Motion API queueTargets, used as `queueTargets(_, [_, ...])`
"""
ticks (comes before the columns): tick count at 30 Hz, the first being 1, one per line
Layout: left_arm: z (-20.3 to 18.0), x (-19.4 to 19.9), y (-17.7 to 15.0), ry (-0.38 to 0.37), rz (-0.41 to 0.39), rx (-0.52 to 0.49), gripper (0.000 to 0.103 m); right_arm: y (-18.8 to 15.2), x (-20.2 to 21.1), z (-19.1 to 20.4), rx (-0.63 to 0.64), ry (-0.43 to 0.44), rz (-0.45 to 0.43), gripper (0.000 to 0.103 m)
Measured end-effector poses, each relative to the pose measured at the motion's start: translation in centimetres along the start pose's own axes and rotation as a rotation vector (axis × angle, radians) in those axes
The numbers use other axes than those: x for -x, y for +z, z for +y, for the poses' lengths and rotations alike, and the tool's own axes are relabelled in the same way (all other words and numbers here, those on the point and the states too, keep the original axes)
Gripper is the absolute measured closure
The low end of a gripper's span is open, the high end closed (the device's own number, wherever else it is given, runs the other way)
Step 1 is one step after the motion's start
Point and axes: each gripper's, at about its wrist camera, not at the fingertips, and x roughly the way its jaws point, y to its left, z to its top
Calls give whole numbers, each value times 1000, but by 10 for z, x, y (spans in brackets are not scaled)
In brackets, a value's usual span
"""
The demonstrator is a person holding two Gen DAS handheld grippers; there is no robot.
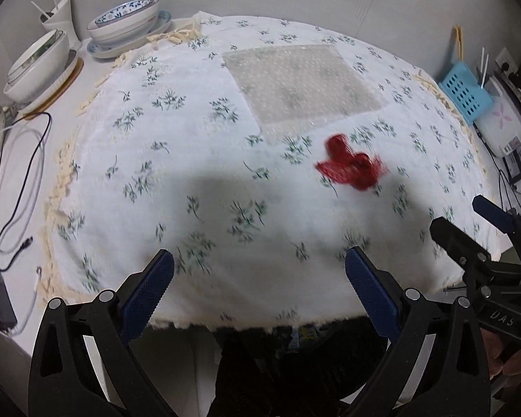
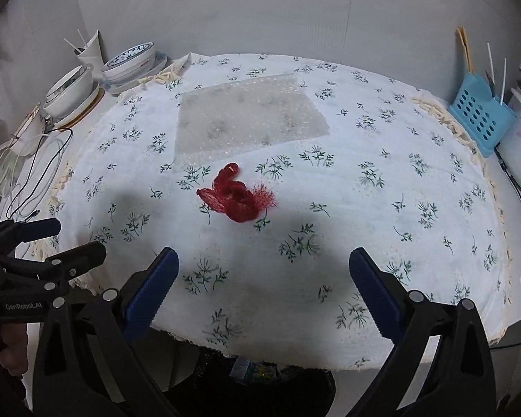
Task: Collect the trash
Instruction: 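Move both tools up over the table toward the bubble wrap and red mesh bag, then grasp the red mesh bag with the right tool while the left tool grasps the bubble wrap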
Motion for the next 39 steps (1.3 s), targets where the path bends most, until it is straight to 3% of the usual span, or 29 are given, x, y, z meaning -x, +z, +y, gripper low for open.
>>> queueTargets(7, [19,-23,39,1,15,1,6,29,-46,13,1,29,65,17])
queueTargets(15, [26,-63,82,-6,44,-3,6,49,-95,14,-22,30,141,35])
queueTargets(22, [22,-96,123,-24,66,-10,7,51,-119,17,-30,31,194,61])
queueTargets(25, [16,-105,135,-37,73,-16,7,52,-122,20,-28,25,208,80])
queueTargets(34, [-19,-139,172,-52,95,-68,7,48,-96,-1,-68,1,173,84])
queueTargets(39, [-29,-158,182,-14,116,-80,8,43,-78,-26,-116,-25,158,84])
